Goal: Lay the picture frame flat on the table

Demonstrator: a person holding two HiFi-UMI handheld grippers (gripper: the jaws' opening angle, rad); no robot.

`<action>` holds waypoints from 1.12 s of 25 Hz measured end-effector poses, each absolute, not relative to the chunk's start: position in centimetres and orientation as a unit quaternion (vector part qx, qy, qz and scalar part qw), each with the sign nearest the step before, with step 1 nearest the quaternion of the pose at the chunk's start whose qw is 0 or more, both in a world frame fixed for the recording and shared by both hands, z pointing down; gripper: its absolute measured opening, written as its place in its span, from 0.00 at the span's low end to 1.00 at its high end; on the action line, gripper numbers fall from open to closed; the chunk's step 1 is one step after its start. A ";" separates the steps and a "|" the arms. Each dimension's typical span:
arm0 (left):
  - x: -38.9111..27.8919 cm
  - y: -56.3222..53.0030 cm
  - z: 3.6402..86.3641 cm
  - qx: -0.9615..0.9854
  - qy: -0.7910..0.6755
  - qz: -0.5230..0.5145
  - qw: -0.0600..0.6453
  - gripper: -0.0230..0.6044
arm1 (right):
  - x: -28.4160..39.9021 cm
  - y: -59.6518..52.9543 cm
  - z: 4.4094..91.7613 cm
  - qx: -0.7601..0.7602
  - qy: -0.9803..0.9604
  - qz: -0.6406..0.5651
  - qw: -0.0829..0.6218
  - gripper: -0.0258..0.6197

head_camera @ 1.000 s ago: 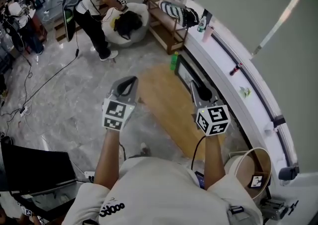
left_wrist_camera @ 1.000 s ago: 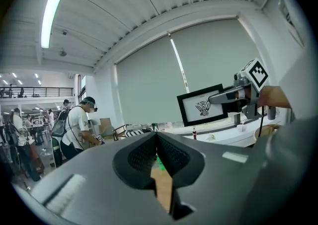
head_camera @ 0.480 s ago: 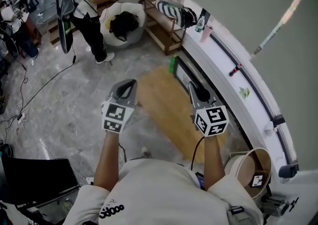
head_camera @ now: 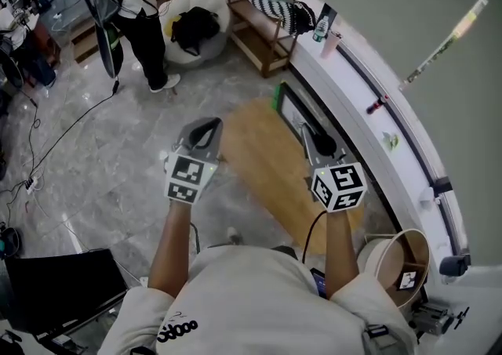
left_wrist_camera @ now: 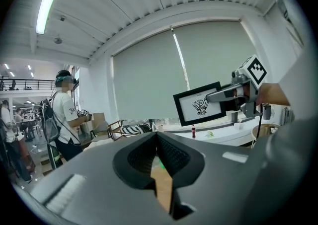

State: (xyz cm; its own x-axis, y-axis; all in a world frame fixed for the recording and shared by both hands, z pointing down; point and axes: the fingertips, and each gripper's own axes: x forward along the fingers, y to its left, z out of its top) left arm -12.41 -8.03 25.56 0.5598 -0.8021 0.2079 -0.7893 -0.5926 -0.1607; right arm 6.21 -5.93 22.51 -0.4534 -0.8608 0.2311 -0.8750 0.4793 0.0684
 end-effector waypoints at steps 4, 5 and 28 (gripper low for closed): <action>-13.0 -9.1 26.1 -0.886 0.444 -0.133 0.021 0.05 | 5.4 -7.0 23.0 0.513 -0.850 0.037 0.116 0.06; -13.1 -9.3 26.2 -0.886 0.444 -0.134 0.019 0.05 | 5.2 -7.1 23.1 0.514 -0.849 0.039 0.116 0.06; -13.2 -18.4 33.2 -0.873 0.459 -0.161 -0.033 0.05 | 5.8 -17.3 30.9 0.501 -0.848 0.122 0.120 0.06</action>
